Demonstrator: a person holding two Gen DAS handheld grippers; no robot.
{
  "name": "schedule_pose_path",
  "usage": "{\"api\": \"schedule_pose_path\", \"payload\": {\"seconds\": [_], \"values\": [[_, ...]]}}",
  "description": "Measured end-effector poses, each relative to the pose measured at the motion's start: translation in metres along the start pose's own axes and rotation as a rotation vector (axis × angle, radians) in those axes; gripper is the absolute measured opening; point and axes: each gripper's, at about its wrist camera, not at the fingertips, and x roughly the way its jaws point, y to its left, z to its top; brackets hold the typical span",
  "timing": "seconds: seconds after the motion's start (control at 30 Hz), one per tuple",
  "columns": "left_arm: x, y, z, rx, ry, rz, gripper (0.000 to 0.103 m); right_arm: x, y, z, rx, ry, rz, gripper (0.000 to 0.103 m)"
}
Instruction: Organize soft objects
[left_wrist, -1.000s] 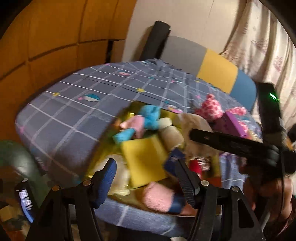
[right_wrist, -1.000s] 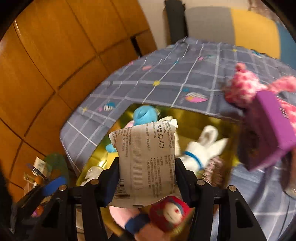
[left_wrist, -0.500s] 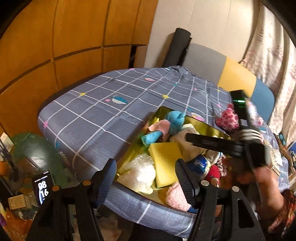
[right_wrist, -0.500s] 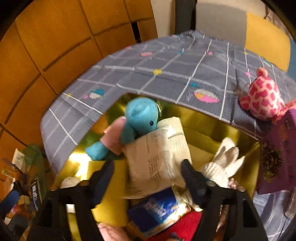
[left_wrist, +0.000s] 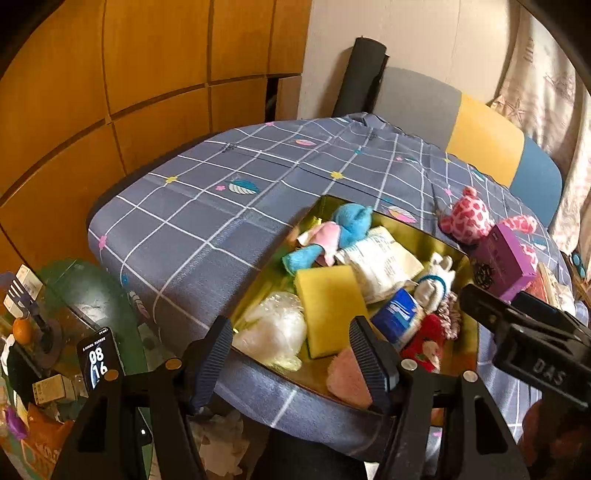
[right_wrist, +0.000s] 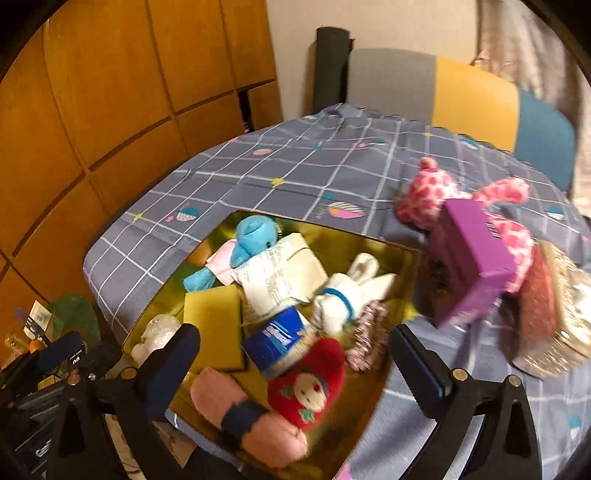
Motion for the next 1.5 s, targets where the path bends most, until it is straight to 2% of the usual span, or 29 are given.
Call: {"api": "schedule_pose_path", "payload": {"seconds": [0.17,0.3,0.5,0.7,1.0,1.5], "values": [[-0.011,-0.015,-0.002,0.053,0.034,0.004,0.067,-0.028,-0.009,-0.011,0.064,-0.023,-0.05,0.103],[-0.027,-0.024,-0.008,0.079,-0.004,0.043,0.067,-0.042,-0.01,-0.021,0.073,-0.035,-0.1,0.103],[-0.047,-0.027,-0.016,0.075,-0.051,0.093,0.067,-0.058,-0.012,-0.034,0.113,-0.038,-0.119,0.103],[-0.049,-0.027,-0.022,0.086,0.003,0.098,0.067,-0.066,-0.009,-0.043,0.121,-0.038,-0.132,0.103],[-0.051,-0.018,-0.025,0.047,0.007,0.098,0.067,-0.069,-0.005,-0.046,0.117,-0.041,-0.156,0.103],[-0.05,-0.022,-0.022,0.073,0.009,0.078,0.067,-0.068,-0.005,-0.047,0.114,-0.031,-0.16,0.103]]}}
